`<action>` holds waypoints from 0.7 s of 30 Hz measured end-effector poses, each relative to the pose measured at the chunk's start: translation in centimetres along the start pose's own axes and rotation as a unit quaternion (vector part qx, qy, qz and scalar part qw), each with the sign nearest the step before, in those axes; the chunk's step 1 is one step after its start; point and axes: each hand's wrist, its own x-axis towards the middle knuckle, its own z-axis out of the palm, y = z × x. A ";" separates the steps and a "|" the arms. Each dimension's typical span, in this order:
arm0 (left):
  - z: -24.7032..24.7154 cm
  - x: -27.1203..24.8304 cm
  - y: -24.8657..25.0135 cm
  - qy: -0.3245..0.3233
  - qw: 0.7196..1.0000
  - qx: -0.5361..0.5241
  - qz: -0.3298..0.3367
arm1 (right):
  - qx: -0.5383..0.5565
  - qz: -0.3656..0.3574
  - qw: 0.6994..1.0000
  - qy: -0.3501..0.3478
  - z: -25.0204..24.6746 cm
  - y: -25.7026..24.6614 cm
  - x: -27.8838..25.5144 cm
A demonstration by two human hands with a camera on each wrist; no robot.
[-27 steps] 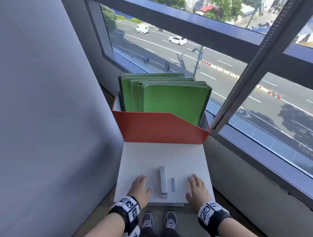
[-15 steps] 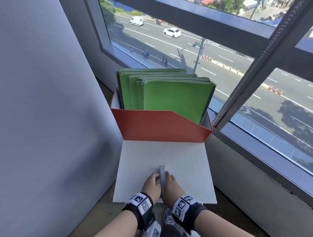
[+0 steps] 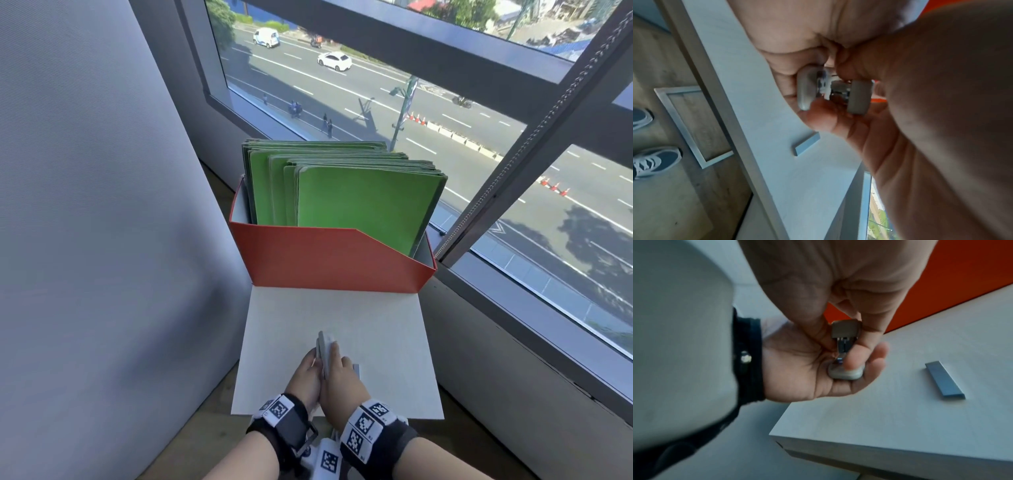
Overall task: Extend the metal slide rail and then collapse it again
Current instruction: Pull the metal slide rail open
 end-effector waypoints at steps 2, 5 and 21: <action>-0.1 -0.2 0.2 -0.010 1.000 -0.018 0.004 | -0.036 -0.011 0.999 -0.018 -0.7 -0.1 -0.1; 0.1 0.0 0.1 -0.014 1.000 -0.015 0.012 | -0.071 -0.010 0.997 -0.036 -1.6 -0.3 -0.4; -0.6 -1.6 -1.0 -0.035 0.996 0.065 0.046 | -0.011 -0.082 0.995 0.051 -12.1 -1.3 2.9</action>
